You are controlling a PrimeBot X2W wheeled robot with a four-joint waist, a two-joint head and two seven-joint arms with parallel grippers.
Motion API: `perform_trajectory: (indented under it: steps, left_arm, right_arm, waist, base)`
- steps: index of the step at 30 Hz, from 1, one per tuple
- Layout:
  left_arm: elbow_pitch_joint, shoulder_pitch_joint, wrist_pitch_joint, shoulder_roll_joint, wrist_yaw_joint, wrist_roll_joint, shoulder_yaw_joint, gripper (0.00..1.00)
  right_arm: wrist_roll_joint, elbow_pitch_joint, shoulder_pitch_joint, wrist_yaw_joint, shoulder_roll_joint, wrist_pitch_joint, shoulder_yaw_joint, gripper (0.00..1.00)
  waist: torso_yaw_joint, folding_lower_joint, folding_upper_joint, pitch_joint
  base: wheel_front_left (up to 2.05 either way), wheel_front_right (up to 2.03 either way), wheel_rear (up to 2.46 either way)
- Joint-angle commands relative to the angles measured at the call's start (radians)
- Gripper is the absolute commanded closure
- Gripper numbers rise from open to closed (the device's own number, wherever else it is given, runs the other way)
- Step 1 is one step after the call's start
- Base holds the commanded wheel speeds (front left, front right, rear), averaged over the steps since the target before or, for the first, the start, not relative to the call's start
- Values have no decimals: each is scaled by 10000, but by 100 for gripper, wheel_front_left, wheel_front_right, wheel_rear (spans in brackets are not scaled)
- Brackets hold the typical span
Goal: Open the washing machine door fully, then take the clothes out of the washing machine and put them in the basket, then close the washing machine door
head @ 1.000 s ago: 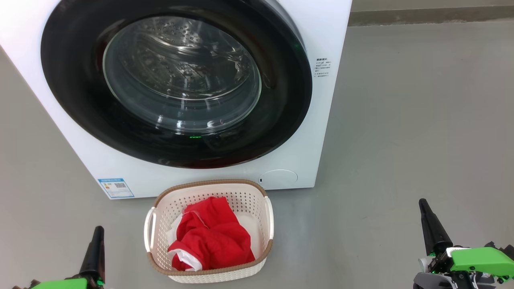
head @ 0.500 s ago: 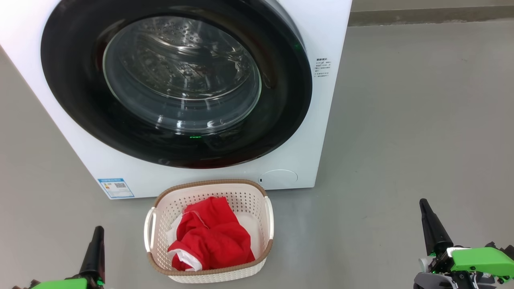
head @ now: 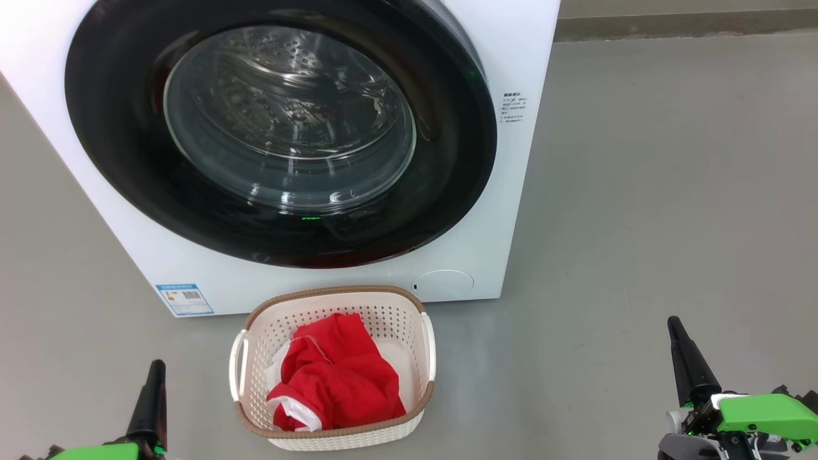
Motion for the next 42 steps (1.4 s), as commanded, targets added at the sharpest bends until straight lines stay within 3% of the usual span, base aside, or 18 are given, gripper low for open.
perform_trajectory:
  steps: [1, 42]
  left_arm:
    - [-196, -380, 35, 154, -115, -28, 328, 100]
    - [-197, -380, 38, 152, -115, -26, 331, 100]
  right_arm:
    - [-8, -302, -101, 16, -15, 53, 218, 100]
    - [-30, -300, -104, 16, 4, 75, 191, 100]
  waist:
    - [0, 0, 0, 0]
    - [0, 0, 0, 0]
  base:
    - [0, 0, 0]
    - [0, 0, 0]
